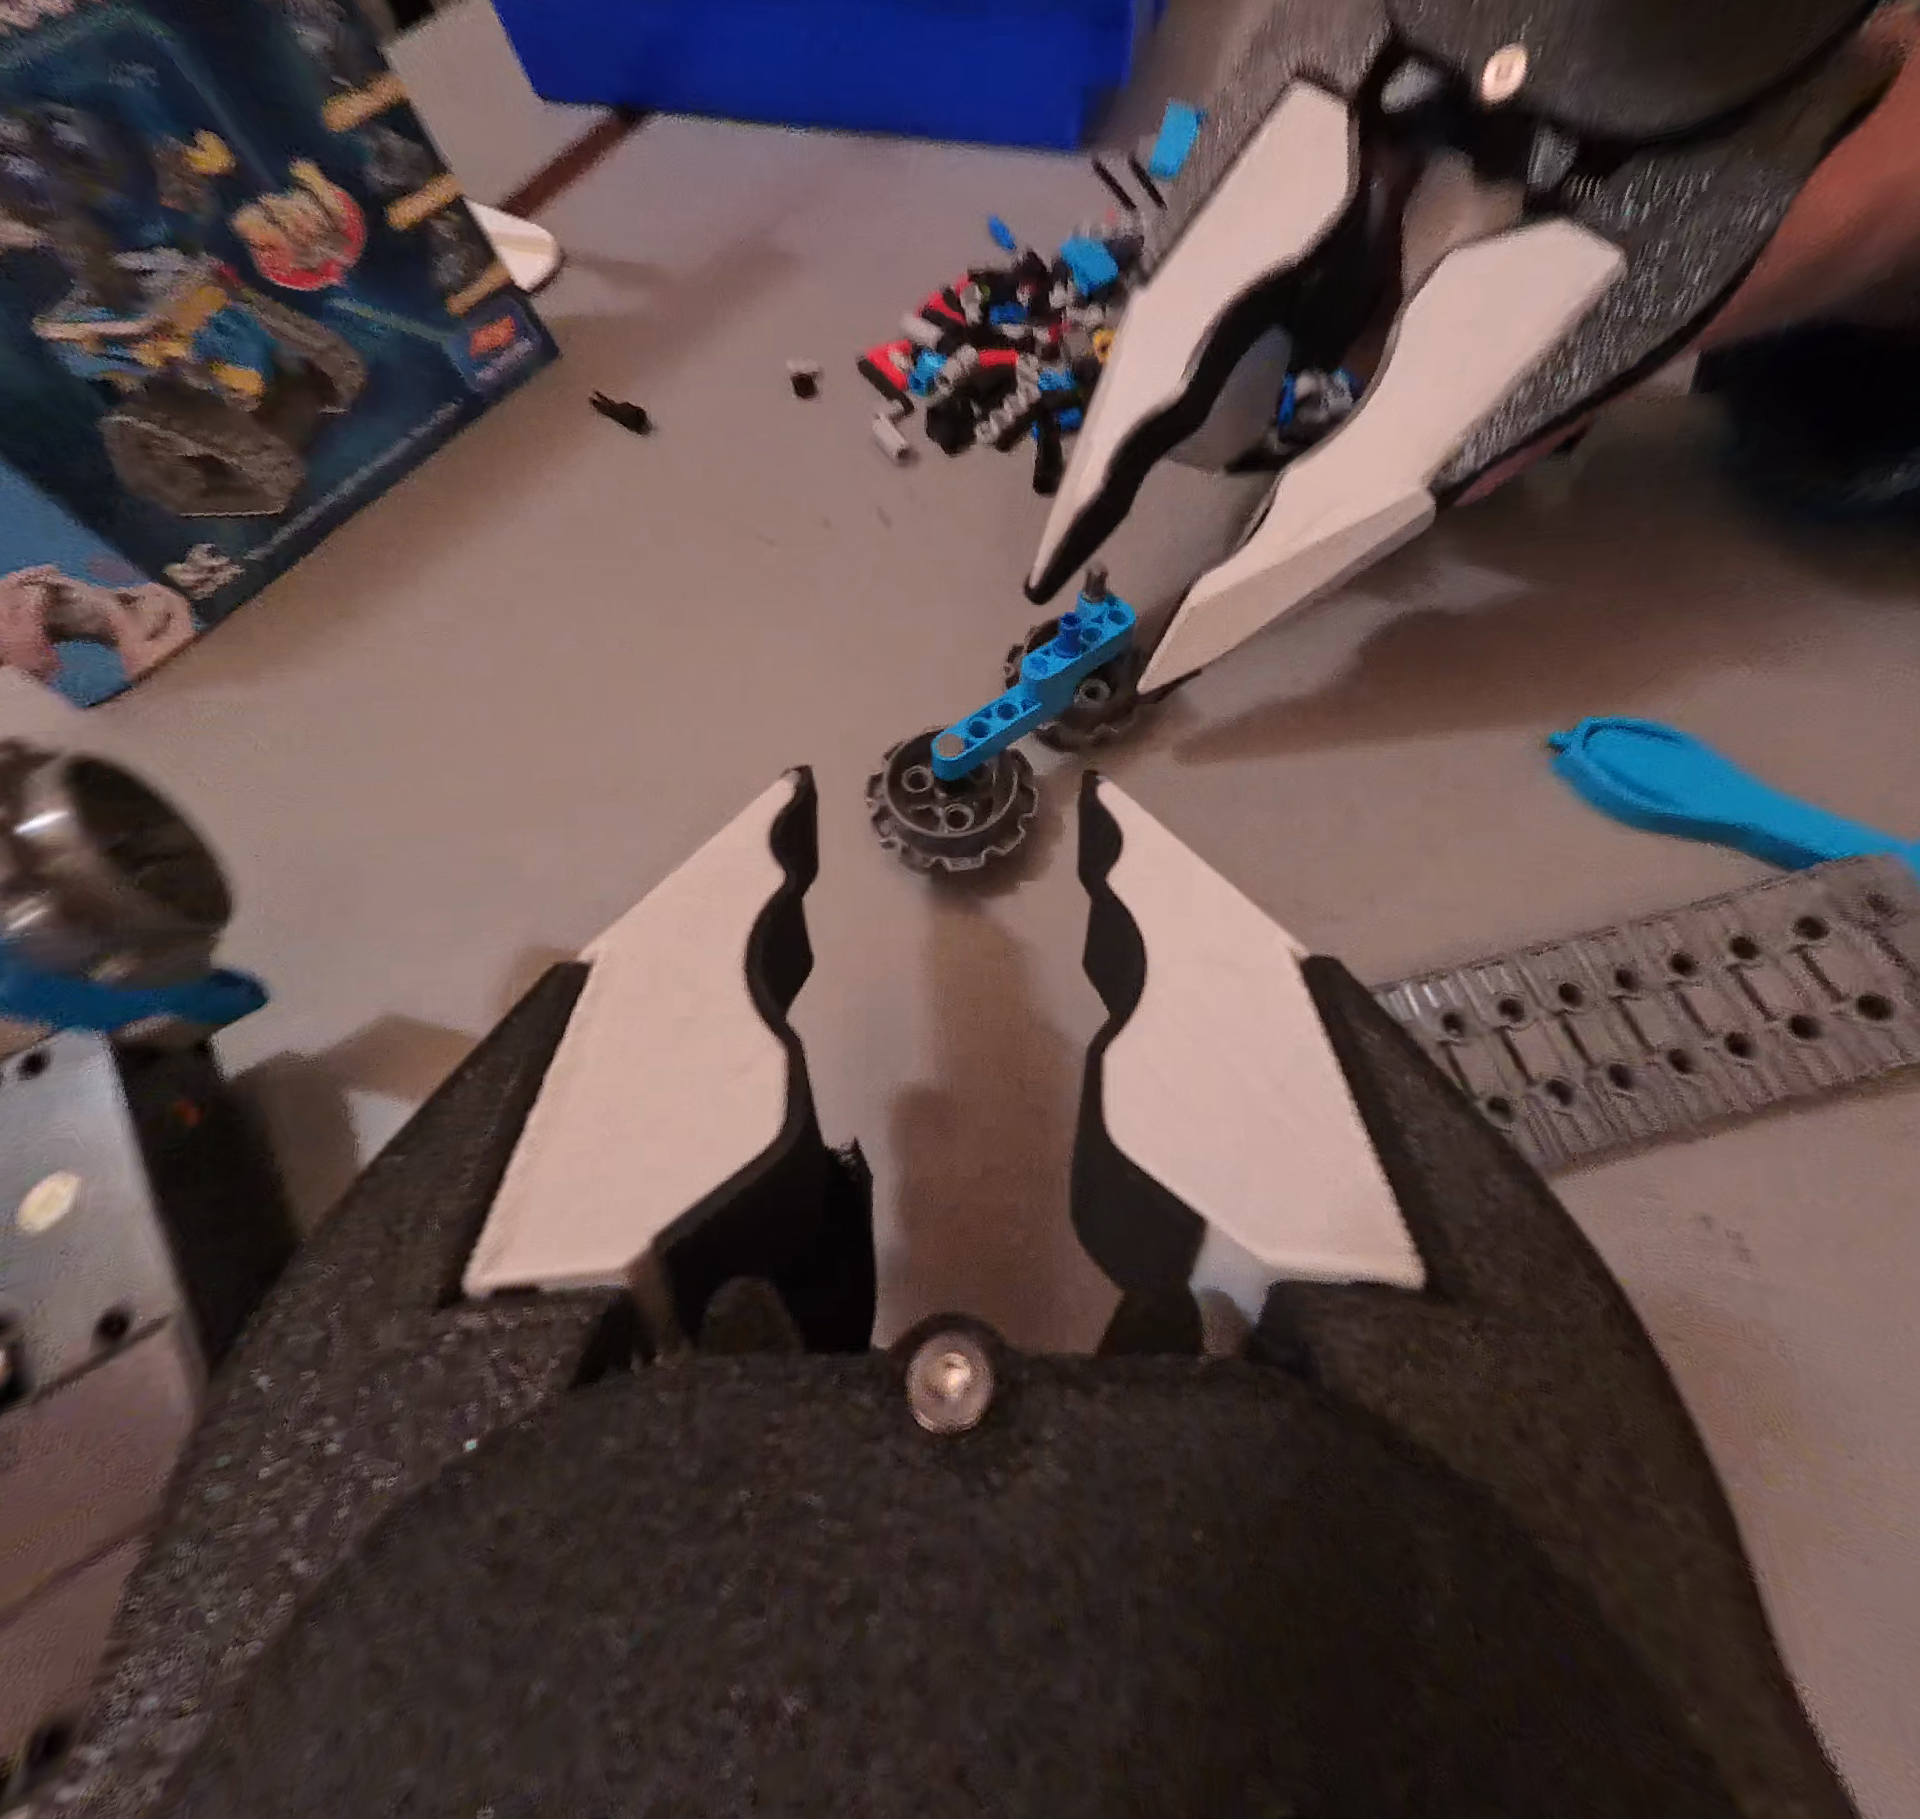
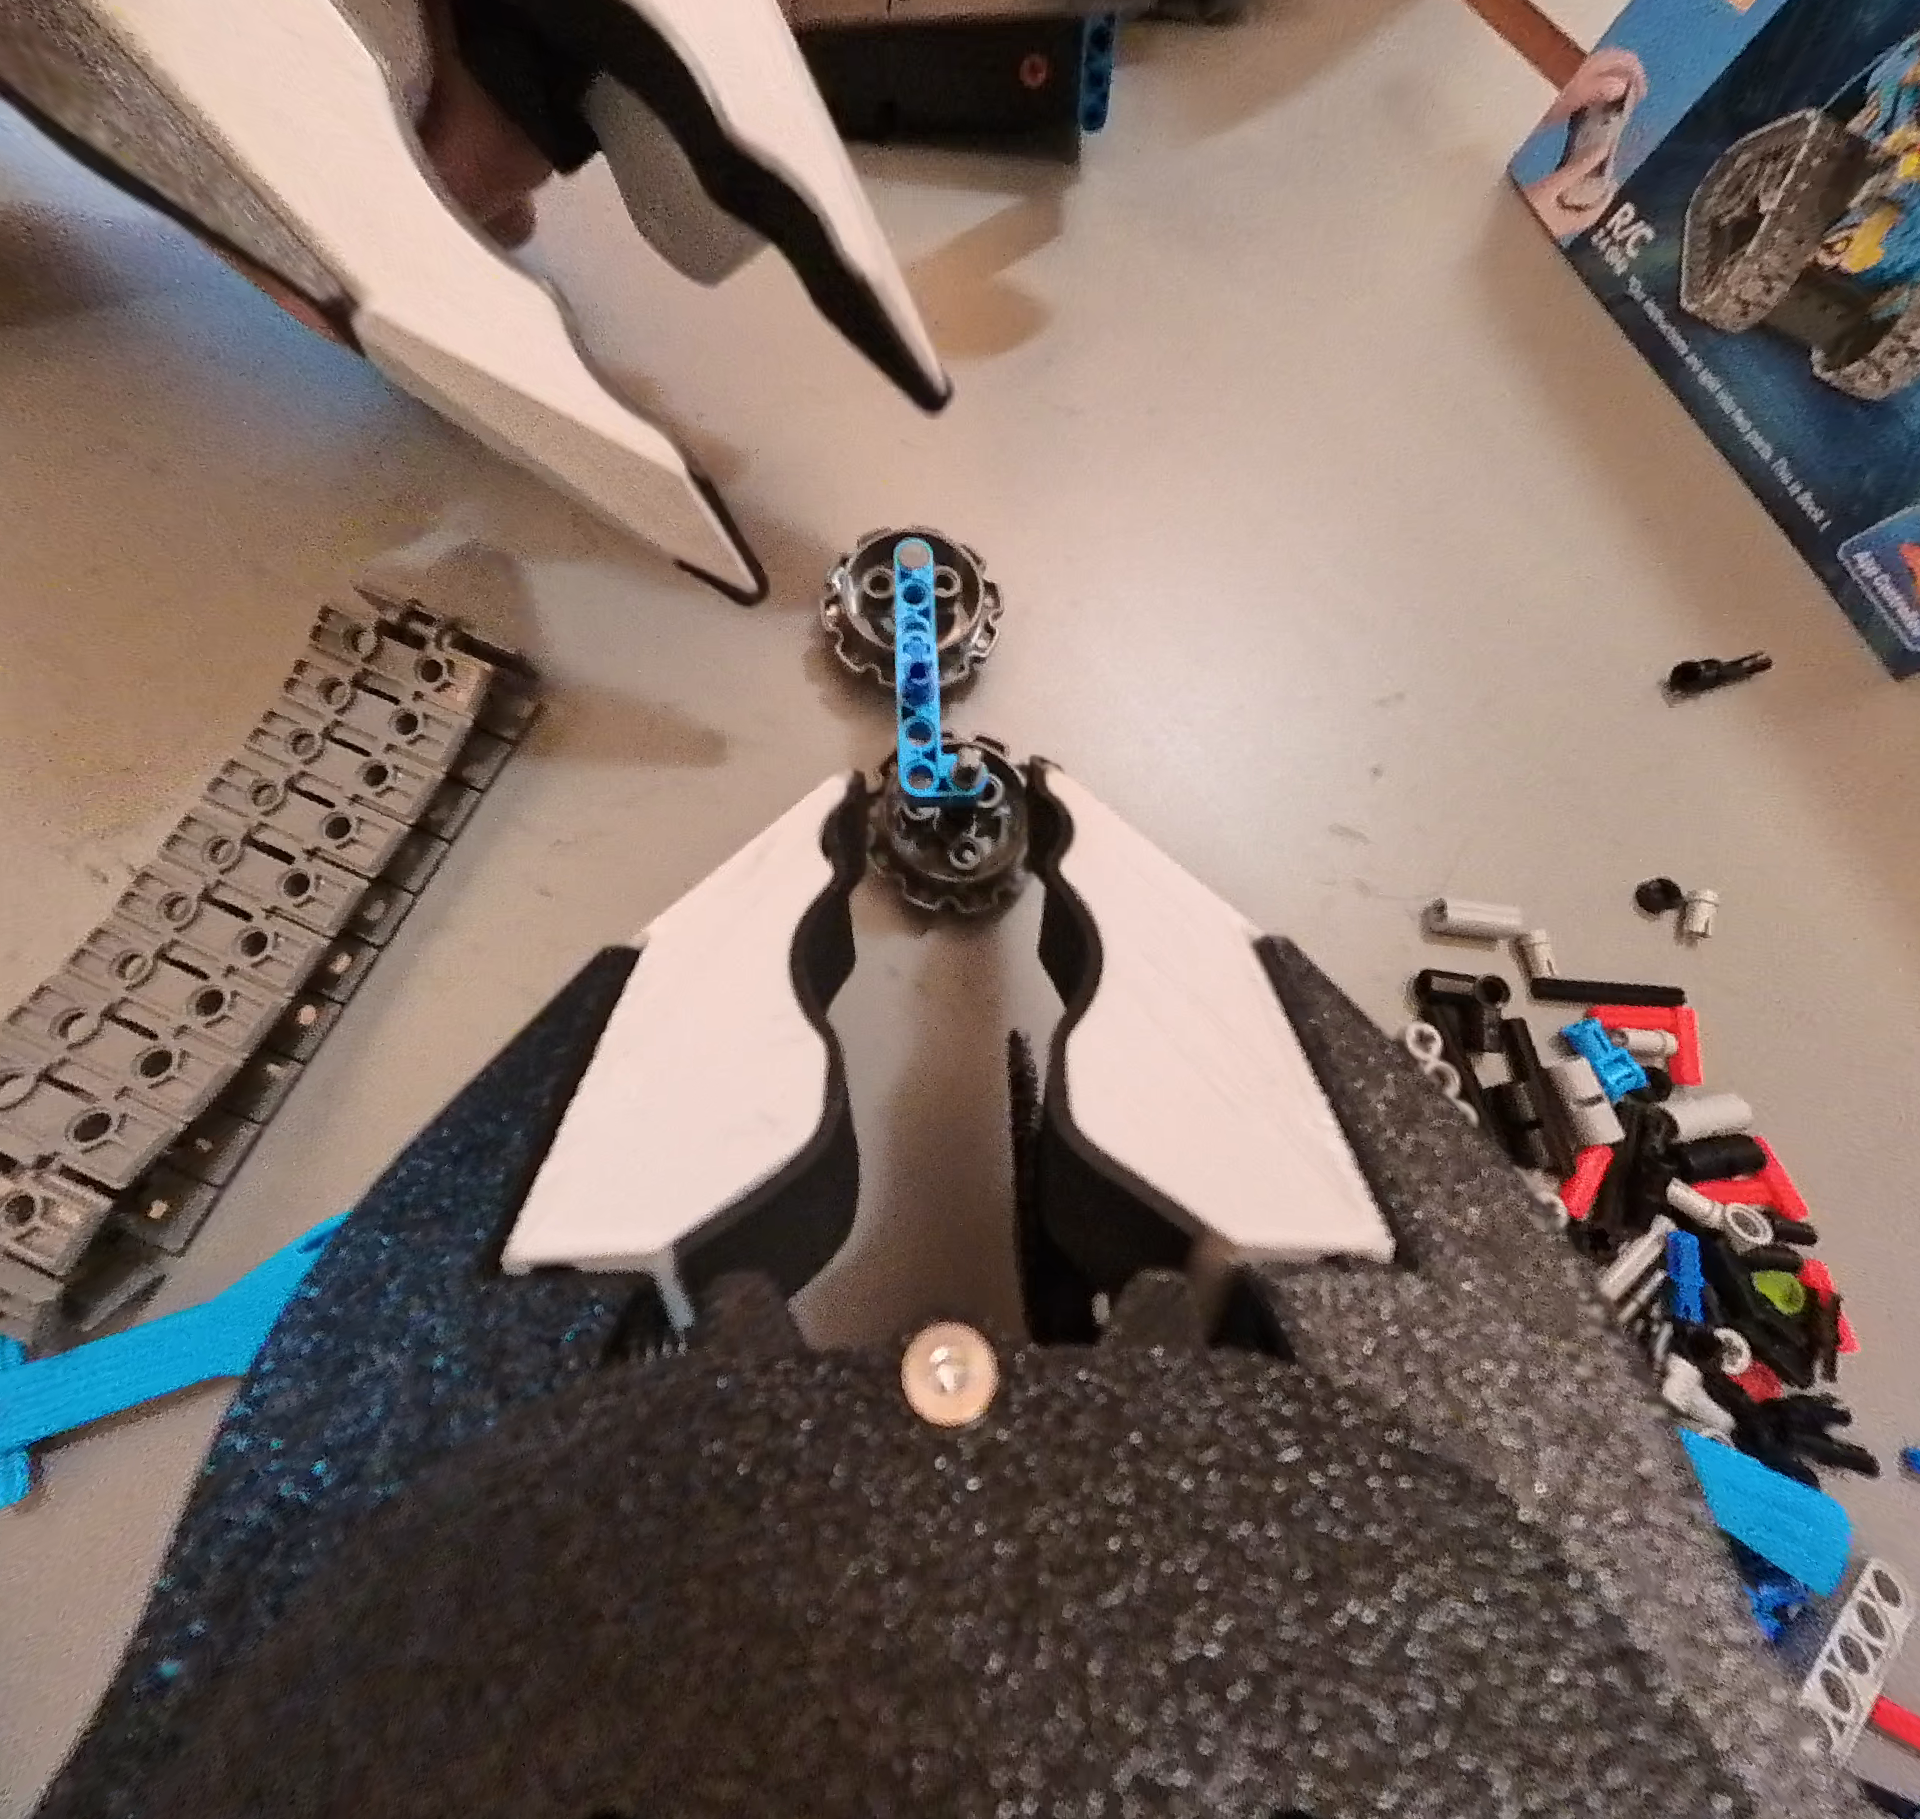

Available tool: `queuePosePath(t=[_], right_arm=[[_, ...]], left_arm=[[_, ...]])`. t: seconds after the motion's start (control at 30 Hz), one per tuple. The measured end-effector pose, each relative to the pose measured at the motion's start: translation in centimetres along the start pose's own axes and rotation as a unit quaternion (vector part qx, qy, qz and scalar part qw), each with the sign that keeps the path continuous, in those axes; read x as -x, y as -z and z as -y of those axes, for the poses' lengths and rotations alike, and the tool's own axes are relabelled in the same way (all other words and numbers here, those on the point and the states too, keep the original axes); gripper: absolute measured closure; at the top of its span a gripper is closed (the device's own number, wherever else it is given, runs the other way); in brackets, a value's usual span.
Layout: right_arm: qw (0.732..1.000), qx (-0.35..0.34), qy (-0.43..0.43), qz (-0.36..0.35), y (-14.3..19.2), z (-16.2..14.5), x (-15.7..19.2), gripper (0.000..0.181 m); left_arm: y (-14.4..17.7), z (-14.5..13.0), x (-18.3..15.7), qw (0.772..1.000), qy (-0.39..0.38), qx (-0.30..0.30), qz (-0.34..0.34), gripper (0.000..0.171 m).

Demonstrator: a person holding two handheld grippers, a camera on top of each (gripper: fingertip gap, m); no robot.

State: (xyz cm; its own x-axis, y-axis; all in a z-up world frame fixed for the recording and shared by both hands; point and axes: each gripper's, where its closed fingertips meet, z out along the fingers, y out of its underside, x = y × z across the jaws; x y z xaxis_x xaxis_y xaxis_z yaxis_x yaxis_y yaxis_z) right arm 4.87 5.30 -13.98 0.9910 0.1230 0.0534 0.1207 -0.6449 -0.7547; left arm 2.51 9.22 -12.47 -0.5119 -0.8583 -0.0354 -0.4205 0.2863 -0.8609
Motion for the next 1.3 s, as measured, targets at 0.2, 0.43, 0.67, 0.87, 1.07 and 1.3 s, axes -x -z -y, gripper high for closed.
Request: queuePosePath(t=[0.2,0.43,0.67,0.87,1.07,1.3], right_arm=[[0.997,-0.045,-0.037,0.042,1.2,1.1,-0.1,0.166],[0.993,-0.054,-0.072,0.077,0.9,1.1,0.1,0.179],[0.992,-0.057,-0.066,0.094,0.7,1.3,1.0,0.179],[0.963,-0.179,-0.148,0.138,2.7,5.6,1.0,0.181],[0.925,-0.264,-0.157,0.224,5.1,8.7,3.0,0.179],[0.941,-0.283,-0.060,0.177,6.8,8.9,3.5,0.136]], left_arm=[[-2.4,1.3,-1.6,0.997,-0.070,0.004,-0.042,0.130],[-4.2,0.8,-2.9,0.990,-0.124,0.034,-0.055,0.156],[-3.2,0.3,-3.8,0.991,-0.088,0.038,-0.099,0.166],[-0.6,3.6,-3.5,0.986,0.028,-0.047,-0.159,0.166],[3.0,6.1,-4.5,0.962,0.082,-0.121,-0.232,0.167],[6.3,8.1,-3.4,0.916,0.186,-0.221,-0.277,0.167]])
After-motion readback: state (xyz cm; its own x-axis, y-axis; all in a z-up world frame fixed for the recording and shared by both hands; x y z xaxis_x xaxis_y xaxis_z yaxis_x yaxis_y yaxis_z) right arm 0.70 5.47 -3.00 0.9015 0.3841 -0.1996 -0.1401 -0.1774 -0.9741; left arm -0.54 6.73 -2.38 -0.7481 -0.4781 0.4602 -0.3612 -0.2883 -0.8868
